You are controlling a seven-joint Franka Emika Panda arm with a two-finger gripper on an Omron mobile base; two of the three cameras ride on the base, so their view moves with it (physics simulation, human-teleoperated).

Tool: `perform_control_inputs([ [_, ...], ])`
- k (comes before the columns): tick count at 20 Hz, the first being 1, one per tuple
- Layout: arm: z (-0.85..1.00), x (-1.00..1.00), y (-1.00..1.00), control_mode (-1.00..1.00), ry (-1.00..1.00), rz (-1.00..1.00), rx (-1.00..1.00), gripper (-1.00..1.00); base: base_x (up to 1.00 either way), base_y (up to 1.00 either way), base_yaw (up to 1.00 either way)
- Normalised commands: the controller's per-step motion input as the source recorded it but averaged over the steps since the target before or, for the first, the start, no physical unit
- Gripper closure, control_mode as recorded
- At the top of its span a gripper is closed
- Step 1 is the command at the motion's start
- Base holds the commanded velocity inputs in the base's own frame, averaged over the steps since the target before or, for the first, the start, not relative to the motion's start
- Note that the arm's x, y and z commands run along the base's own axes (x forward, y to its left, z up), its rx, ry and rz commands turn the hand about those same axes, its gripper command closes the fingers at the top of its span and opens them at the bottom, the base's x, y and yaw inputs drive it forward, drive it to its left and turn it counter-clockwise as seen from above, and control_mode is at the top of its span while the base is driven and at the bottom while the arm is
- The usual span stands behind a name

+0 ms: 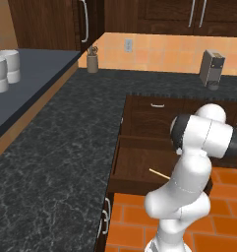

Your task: Take a straw from the drawer in front and place it inside the glass cup on the dining counter.

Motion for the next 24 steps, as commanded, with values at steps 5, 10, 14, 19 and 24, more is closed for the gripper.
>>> perform_control_inputs([
  [5, 0.35, 0.03, 0.99, -1.0, 0.04, 0.26, 0.04, -1.0, 0.0, 0.0, 0.0],
  [10, -0.07, 0.16, 0.61, -1.0, 0.02, 0.24, 0.0, -1.0, 0.0, 0.0, 0.0],
  [14, -0.25, 0.13, 0.41, -1.0, 0.05, 0.22, 0.0, -1.0, 0.0, 0.0, 0.0],
  [19, -0.31, 0.34, 0.26, -1.0, 0.14, 0.15, 0.0, -1.0, 0.0, 0.0, 0.0],
  [24, -0.44, 0.32, 0.05, -1.0, 0.1, 0.09, 0.0, -1.0, 0.0, 0.0, 0.0],
])
